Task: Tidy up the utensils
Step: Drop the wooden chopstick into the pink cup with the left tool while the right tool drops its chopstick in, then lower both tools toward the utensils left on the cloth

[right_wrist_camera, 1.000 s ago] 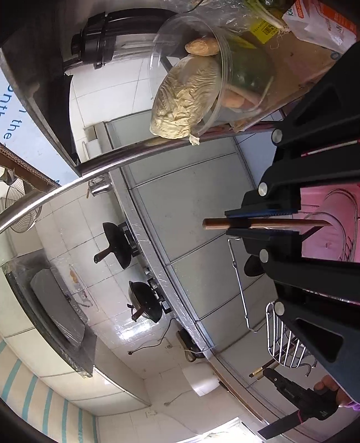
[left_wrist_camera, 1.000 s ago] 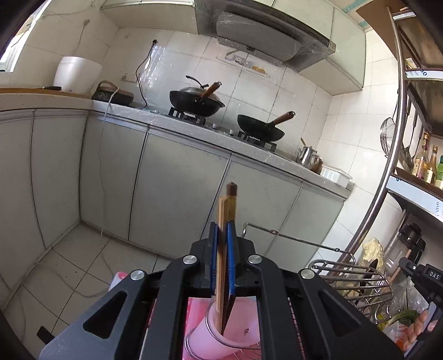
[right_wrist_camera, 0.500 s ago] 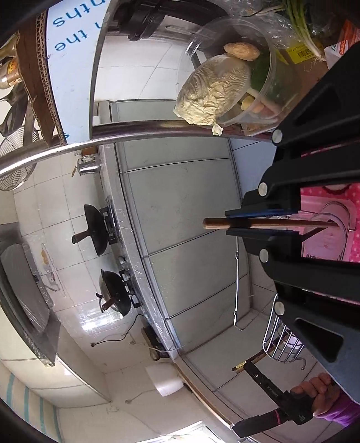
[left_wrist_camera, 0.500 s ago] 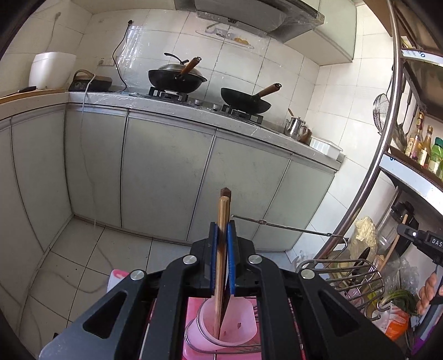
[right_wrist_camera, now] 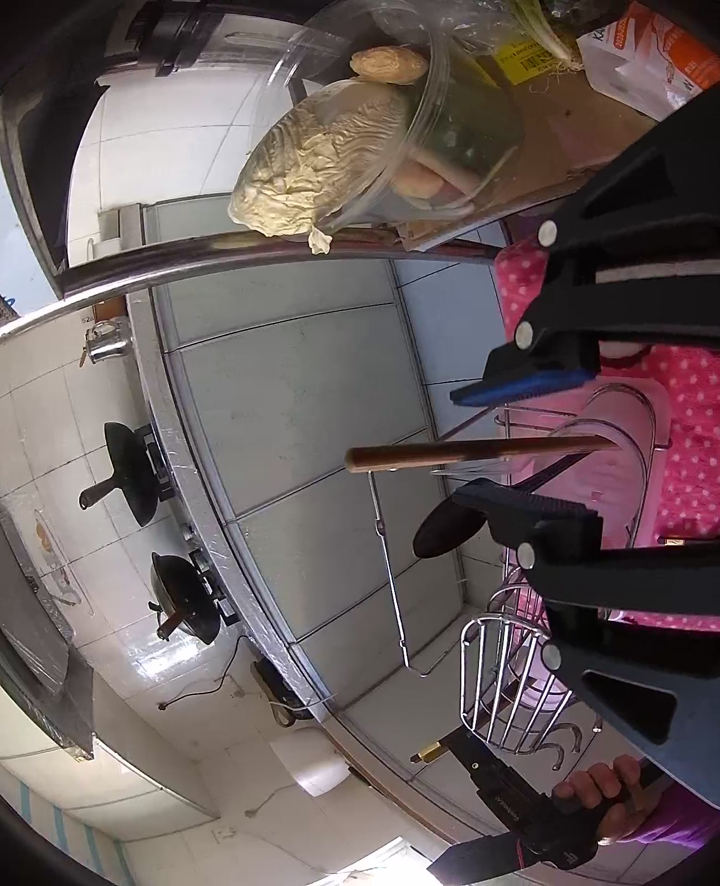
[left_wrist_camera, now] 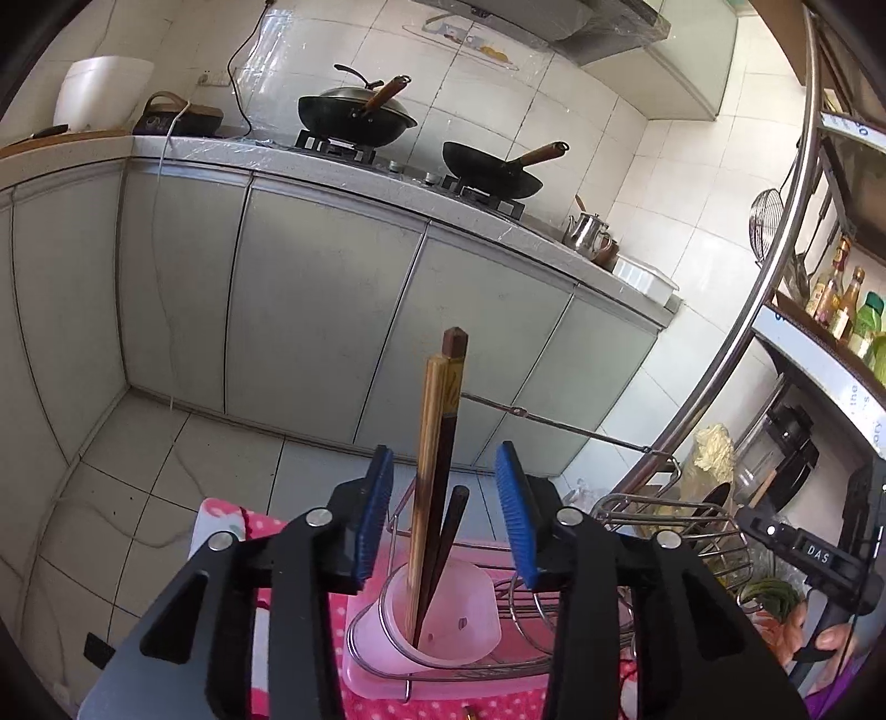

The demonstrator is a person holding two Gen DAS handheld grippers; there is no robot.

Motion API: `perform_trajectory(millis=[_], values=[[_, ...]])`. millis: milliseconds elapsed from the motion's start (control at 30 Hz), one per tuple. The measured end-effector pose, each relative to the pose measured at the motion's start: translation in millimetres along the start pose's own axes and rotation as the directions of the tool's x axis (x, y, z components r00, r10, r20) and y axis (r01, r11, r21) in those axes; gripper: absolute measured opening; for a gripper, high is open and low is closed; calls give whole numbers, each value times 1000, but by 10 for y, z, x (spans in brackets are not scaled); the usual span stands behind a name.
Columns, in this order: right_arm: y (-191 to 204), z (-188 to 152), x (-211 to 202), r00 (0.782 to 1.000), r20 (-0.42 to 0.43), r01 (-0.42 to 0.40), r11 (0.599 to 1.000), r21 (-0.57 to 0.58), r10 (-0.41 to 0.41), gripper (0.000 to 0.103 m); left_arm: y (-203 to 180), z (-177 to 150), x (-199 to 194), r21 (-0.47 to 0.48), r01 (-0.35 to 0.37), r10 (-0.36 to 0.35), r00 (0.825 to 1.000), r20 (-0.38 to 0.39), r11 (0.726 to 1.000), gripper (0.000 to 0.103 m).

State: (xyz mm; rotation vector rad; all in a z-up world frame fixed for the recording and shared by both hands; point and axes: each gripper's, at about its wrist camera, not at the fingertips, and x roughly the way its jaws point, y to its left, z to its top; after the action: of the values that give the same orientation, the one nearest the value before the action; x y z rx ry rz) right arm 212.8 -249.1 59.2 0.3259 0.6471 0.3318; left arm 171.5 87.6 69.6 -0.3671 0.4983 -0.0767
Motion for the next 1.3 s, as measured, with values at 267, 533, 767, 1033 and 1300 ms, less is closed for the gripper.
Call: perform_trajectory(millis=[267, 533, 767, 1033, 1300], values=[[-19, -46, -329, 997, 72, -29, 999, 19, 28, 39, 57, 65, -299, 5, -21, 21, 999, 30, 1000, 43], [160, -511, -617, 997, 64, -50, 999, -4, 50, 40, 69, -338, -559, -1, 1, -1, 997, -83, 1000, 43], [370, -1230, -336, 984, -144, -110, 994, -12, 107, 36, -7, -1070, -478, 40, 27, -14, 952, -306, 999, 43], [288, -1848, 52, 932, -336, -105, 989, 104, 134, 2, -95, -1869, -146, 64, 48, -5, 835, -550, 997, 31], [245, -2040, 140, 912, -380, -109, 984, 137, 154, 1, -135, -2332, 129, 77, 31, 32, 714, -699, 997, 19]])
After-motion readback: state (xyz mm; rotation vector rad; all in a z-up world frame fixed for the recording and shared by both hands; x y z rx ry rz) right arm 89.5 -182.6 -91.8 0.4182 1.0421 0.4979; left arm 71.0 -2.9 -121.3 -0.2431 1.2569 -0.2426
